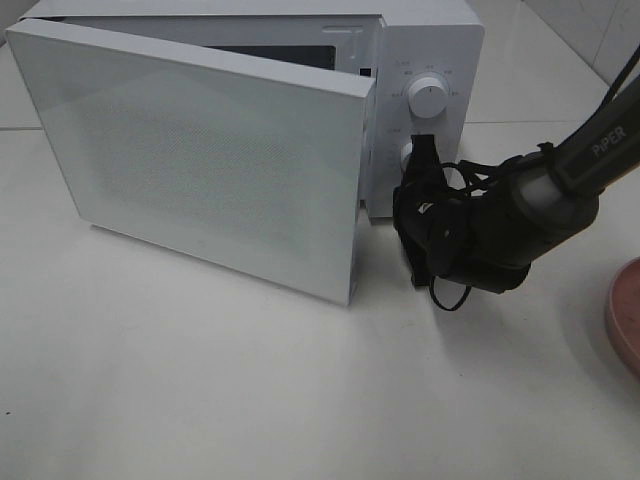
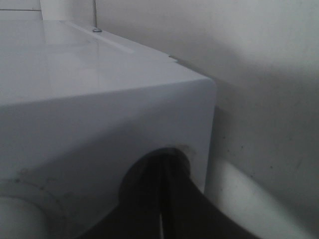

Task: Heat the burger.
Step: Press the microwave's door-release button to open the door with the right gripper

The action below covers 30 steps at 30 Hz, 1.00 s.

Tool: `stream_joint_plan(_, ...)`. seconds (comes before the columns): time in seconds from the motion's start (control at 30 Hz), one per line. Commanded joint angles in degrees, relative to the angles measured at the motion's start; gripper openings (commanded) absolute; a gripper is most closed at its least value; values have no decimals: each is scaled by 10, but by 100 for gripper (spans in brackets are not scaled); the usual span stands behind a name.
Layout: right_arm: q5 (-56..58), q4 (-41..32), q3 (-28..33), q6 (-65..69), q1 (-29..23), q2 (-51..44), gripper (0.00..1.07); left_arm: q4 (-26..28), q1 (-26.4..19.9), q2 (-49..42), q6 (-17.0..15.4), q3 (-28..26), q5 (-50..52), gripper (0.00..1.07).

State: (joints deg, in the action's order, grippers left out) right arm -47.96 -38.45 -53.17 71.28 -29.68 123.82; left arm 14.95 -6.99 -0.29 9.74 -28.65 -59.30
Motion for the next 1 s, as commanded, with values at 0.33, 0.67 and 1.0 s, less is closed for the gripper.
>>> stream_joint_plan(0.33,-113,35,-6,-19,21,-33,0,3,2,-5,1,2,5,102)
stream_joint_plan(0.67,3,54,47,11,21,-65,0,3,2,-5,1,2,5,102)
stream_joint_plan(1.0,59,99,100,4,21,-103,0,3,2,-5,1,2,5,102)
